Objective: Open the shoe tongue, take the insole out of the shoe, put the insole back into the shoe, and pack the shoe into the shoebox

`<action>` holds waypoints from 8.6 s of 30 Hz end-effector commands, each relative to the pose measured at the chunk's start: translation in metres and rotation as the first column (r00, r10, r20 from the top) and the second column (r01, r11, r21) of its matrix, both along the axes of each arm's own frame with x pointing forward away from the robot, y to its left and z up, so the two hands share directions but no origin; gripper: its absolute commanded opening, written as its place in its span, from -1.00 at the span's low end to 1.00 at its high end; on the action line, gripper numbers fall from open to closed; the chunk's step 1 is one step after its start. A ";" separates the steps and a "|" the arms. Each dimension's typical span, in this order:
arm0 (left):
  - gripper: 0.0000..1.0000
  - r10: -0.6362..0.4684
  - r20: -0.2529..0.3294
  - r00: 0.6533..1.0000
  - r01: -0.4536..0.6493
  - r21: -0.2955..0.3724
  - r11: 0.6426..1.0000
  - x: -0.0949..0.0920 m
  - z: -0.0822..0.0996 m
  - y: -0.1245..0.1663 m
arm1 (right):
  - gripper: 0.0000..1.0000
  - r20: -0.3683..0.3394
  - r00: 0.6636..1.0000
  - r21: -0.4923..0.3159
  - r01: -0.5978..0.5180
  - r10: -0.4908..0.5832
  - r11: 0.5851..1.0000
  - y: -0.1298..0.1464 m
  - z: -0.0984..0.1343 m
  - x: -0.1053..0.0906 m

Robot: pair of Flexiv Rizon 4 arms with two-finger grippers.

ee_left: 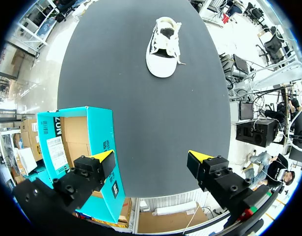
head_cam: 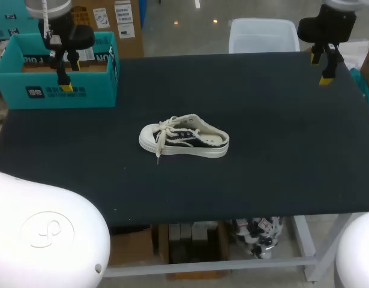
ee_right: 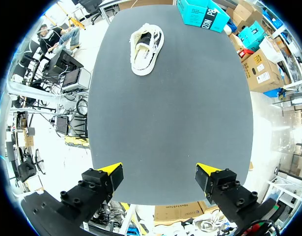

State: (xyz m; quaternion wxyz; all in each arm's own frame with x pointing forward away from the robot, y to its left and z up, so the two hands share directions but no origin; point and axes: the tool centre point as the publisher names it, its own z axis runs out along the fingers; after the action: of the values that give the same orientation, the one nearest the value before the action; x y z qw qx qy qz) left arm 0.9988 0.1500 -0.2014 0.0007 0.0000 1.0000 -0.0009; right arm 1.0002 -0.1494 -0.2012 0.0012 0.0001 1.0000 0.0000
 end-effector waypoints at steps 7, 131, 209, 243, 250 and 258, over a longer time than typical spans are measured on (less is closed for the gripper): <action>1.00 0.000 -0.001 1.000 0.000 0.001 1.000 0.000 0.000 0.000 | 1.00 0.000 1.000 0.000 0.000 0.000 1.000 0.000 0.000 0.000; 1.00 0.801 -0.053 0.596 -0.795 0.100 0.598 -0.060 -0.021 -0.127 | 1.00 -0.045 0.989 0.743 0.126 -0.140 0.657 0.214 -0.169 -0.053; 1.00 0.977 -0.057 0.206 -0.966 0.147 0.212 -0.069 -0.066 -0.252 | -1.00 -0.187 0.967 0.828 0.251 -0.175 0.501 0.273 -0.240 -0.065; 0.95 0.961 0.132 0.242 -0.969 0.090 0.232 -0.065 -0.120 -0.315 | -1.00 -0.187 0.967 0.828 0.251 -0.175 0.501 0.273 -0.240 -0.065; 0.48 0.960 0.147 0.237 -0.970 0.096 0.224 -0.073 -0.124 -0.316 | -1.00 -0.187 0.967 0.828 0.251 -0.175 0.501 0.273 -0.240 -0.065; 0.04 0.958 0.158 0.238 -0.969 0.102 0.223 -0.074 -0.135 -0.320 | -1.00 -0.187 0.967 0.828 0.251 -0.175 0.501 0.273 -0.240 -0.065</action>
State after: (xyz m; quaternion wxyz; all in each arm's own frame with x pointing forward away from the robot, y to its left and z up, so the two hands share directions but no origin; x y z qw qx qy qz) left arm 0.9223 -0.1666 -0.3312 0.0309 -0.6166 0.7821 0.0850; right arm 0.9343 0.1255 -0.4308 -0.0357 0.1252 0.8667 0.4816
